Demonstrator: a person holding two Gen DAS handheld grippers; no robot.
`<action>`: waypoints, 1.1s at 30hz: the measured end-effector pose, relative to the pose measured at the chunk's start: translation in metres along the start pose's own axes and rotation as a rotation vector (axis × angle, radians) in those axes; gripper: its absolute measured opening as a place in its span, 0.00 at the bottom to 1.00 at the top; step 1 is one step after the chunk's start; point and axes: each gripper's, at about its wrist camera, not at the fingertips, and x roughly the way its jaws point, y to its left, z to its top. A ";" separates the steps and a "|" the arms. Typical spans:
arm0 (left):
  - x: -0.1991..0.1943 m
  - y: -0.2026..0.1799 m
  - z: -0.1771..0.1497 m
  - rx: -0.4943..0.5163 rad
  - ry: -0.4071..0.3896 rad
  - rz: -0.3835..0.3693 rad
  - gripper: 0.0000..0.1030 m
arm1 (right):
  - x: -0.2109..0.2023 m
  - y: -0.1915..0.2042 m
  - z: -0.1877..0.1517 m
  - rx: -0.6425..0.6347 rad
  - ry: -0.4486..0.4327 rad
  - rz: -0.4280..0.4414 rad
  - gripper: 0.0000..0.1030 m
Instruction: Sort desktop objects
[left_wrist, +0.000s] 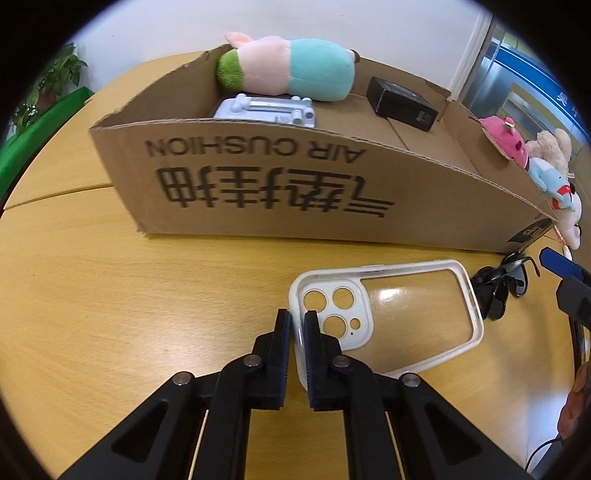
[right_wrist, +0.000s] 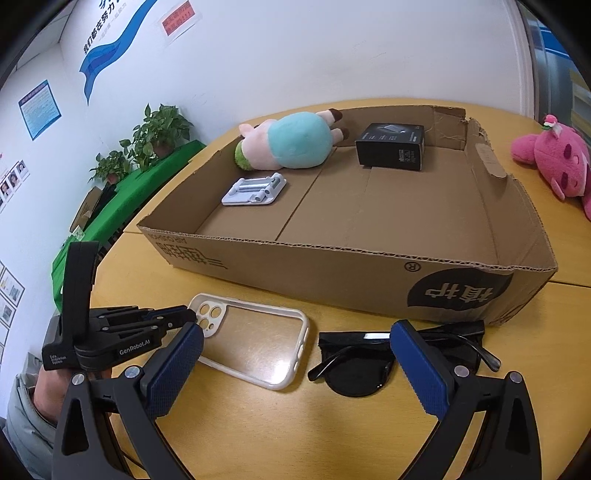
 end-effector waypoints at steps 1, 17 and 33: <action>-0.001 0.003 -0.001 -0.002 0.000 0.001 0.06 | 0.002 0.002 0.000 -0.005 0.005 0.004 0.99; -0.014 0.039 -0.013 -0.035 -0.006 0.020 0.06 | 0.056 0.048 -0.015 -0.091 0.135 0.056 0.60; -0.023 0.042 -0.013 -0.045 -0.020 0.019 0.05 | 0.069 0.054 -0.028 -0.144 0.170 0.016 0.12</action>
